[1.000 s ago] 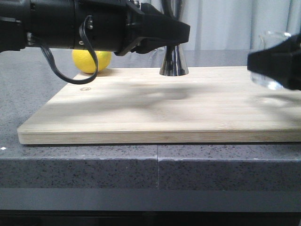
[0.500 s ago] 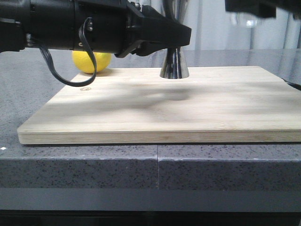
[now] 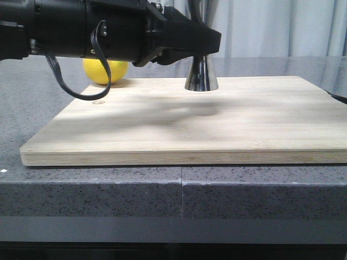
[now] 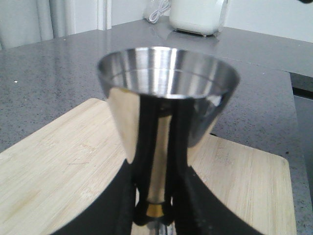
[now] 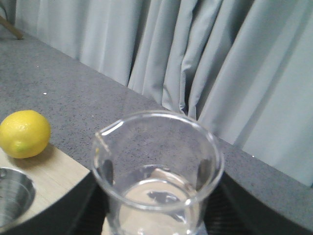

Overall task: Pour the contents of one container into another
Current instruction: 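Lift the beaker with the right gripper and bring it above the jigger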

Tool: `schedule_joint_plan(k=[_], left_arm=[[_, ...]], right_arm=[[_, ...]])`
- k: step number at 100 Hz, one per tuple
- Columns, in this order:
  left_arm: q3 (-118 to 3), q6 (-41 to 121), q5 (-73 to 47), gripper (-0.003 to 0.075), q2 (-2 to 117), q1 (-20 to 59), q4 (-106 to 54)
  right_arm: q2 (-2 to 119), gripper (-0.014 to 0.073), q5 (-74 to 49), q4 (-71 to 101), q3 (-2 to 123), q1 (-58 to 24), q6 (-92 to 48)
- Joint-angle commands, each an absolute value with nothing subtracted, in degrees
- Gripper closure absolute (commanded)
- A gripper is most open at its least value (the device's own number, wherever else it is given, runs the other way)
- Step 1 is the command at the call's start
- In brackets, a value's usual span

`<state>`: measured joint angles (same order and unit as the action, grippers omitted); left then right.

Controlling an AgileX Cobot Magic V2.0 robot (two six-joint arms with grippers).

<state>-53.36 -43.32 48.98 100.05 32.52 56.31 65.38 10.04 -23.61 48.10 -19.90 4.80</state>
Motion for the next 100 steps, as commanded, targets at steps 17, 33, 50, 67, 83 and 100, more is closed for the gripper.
schedule_joint_plan(k=[17,33,50,67,83,100], left_arm=[[-55.3,-46.2,53.2,0.0682,96.8,32.6,56.4],[-55.3,-46.3,54.4,0.0682,96.8,32.6,58.2],[-55.3,-46.8,56.2,0.0682,96.8,32.6,59.2],[-55.3,-48.0,56.3,0.0682,96.8,32.6,60.1],[-55.3,-48.2,56.6,0.0682,96.8,32.6,61.6],[-55.3,-48.2,58.3,0.0682,96.8,32.6,62.2]], right_arm=[[63.6,0.0291,9.7,-30.4,54.0,-25.5,4.6],[63.6,0.0291,8.1,-34.7,54.8,-27.7,4.6],[63.7,0.0291,5.2,-37.8,54.8,-28.2,4.6],[63.7,0.0291,2.9,-41.8,54.8,-28.2,4.6],[63.7,0.0291,2.0,-43.7,54.8,-28.2,4.6],[63.7,0.0291,2.0,-46.4,54.8,-28.2,4.6]])
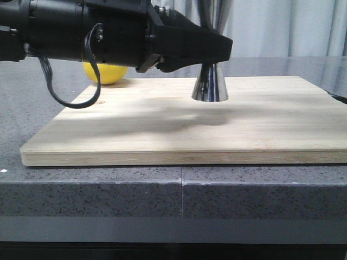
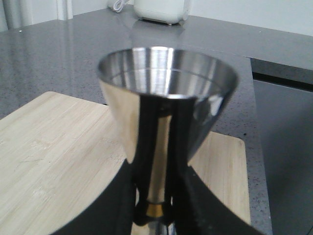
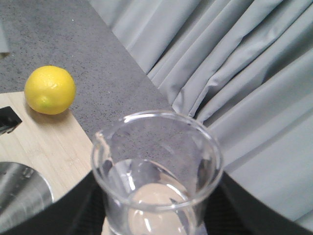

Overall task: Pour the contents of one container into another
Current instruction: 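Lift the beaker with the right gripper and bring it above the jigger, then tilt the beaker with the right gripper, pouring liquid into the jigger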

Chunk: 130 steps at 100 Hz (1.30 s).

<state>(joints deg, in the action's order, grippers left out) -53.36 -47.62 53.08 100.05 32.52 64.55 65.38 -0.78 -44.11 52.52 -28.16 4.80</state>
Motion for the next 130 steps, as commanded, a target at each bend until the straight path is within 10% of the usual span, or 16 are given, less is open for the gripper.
schedule_joint_plan(k=[1,130], left_arm=[[-55.3,-48.2,58.3,0.0682,96.8,32.6,62.2],[-55.3,-48.2,58.3,0.0682,96.8,32.6,62.5]], right_arm=[[63.7,0.0291,2.0,-46.6,54.8,-28.2,4.6],[63.7,0.0291,2.2,-64.7,54.7,-29.2,4.6]])
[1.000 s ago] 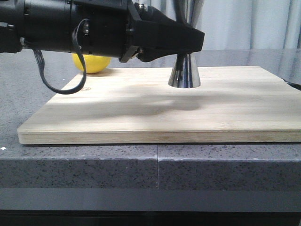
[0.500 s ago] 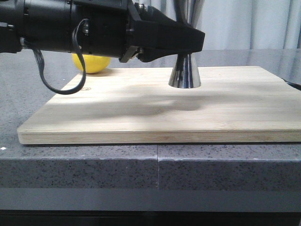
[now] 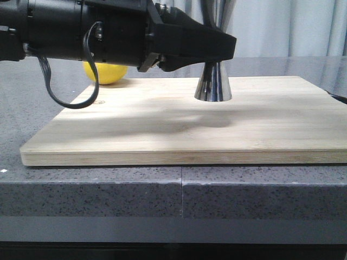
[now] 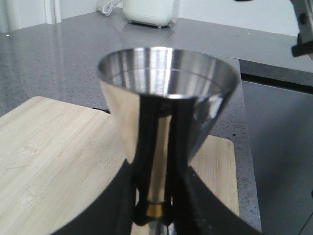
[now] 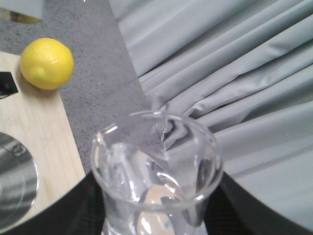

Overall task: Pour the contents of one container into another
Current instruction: 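Tilt the beaker with the right gripper, pouring liquid into the jigger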

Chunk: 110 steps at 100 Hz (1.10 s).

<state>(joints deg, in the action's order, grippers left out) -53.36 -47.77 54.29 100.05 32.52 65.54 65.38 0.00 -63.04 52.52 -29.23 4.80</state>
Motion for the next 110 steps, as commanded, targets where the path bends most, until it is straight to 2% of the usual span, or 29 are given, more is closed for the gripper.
schedule_joint_plan(k=[1,110], left_arm=[[-55.3,-48.2,58.3,0.0682,96.8,32.6,62.5],[-55.3,-48.2,58.0,0.0682,96.8,32.6,62.3]], right_arm=[[63.7,0.0291,2.2,-64.9,54.7,-29.2,4.6],[63.7,0.0291,3.2,-71.8,54.7,-29.3,4.6]])
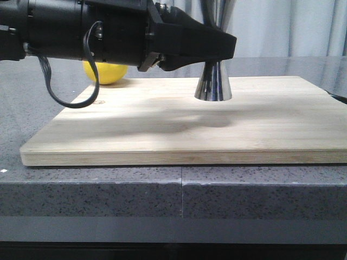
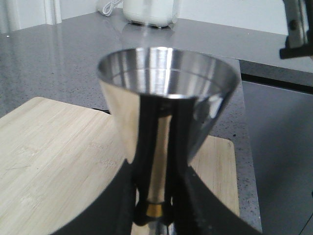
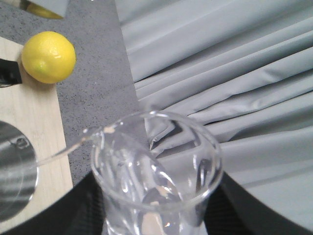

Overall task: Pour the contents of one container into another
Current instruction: 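Tilt the beaker with the right gripper, pouring liquid into the jigger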

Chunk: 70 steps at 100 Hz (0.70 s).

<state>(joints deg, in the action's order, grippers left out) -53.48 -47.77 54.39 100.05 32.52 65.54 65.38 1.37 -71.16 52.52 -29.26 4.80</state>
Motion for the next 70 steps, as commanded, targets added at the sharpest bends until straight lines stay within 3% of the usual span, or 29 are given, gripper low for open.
schedule_joint_plan(k=[1,70], left_arm=[[-55.3,-48.2,58.0,0.0682,96.8,32.6,62.3],[-55.3,-48.2,58.0,0.0682,96.8,32.6,62.3]], right_arm=[[63.7,0.0291,3.2,-72.0,54.7,-29.3,4.6],[63.7,0.0291,2.4,-76.8,54.7,-29.3,4.6]])
